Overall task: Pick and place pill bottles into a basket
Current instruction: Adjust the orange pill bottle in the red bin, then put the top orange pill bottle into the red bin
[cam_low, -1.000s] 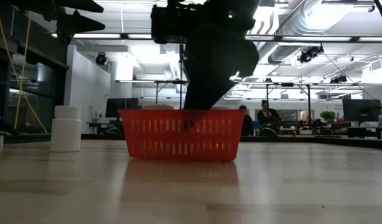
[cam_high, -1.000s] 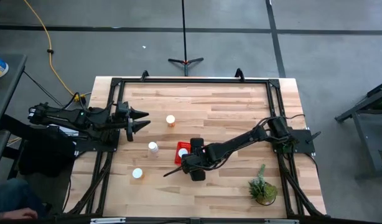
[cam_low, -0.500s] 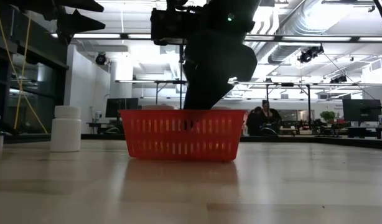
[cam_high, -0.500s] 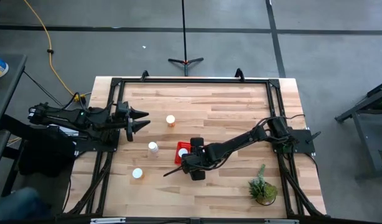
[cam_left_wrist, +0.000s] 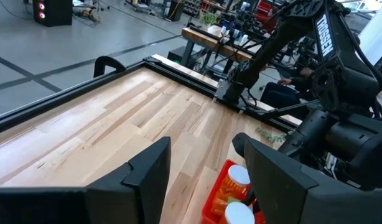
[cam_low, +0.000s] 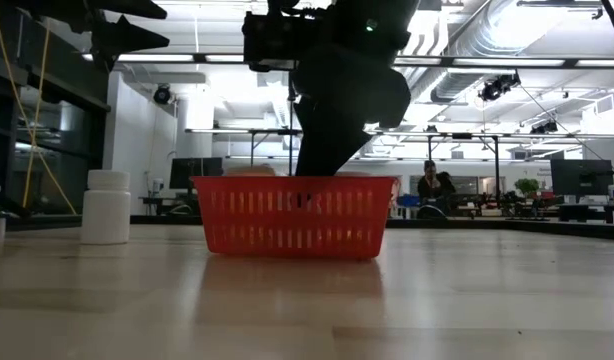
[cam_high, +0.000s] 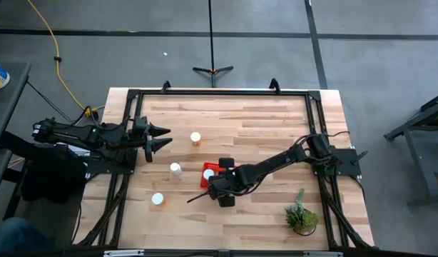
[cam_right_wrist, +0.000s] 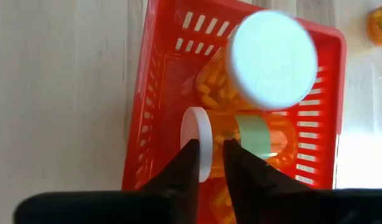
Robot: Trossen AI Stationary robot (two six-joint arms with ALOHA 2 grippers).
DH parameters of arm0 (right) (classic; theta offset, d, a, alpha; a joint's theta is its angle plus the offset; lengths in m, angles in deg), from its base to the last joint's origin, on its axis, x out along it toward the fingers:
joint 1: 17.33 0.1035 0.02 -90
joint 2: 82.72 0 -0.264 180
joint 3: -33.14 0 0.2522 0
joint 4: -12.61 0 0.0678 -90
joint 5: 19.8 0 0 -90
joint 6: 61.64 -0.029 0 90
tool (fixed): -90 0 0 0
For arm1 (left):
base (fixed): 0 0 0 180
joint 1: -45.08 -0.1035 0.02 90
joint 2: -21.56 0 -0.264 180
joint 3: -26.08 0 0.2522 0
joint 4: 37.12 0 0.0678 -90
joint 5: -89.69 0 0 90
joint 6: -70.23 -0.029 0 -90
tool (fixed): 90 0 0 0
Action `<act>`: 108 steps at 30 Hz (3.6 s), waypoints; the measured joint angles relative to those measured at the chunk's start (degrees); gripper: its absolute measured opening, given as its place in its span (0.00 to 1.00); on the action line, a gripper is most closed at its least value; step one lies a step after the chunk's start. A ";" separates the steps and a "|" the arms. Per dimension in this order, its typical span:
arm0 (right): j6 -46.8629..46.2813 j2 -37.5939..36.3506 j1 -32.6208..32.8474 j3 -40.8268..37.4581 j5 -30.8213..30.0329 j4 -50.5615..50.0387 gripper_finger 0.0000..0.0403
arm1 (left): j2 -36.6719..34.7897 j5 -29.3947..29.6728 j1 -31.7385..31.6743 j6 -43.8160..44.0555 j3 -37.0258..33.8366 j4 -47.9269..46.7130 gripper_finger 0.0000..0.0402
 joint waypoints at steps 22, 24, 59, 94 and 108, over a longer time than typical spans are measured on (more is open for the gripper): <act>-2.12 0.09 -0.29 4.05 2.40 -3.27 0.02 | 0.00 0.00 -0.01 0.02 0.00 0.00 0.59; -2.18 0.09 -0.31 5.47 2.86 -4.25 0.02 | 0.00 0.00 -0.02 0.00 0.00 0.00 0.59; -5.75 -0.15 -5.87 20.37 17.30 -19.85 0.00 | 0.00 0.00 -0.02 0.01 0.00 0.02 0.59; -1.29 -48.58 -9.90 -24.34 4.73 39.40 0.32 | 0.02 0.26 0.00 0.00 0.00 0.04 0.59; -13.47 -76.61 -10.15 -70.10 -9.00 60.32 0.33 | 6.15 0.25 -0.04 -4.25 0.00 0.60 0.59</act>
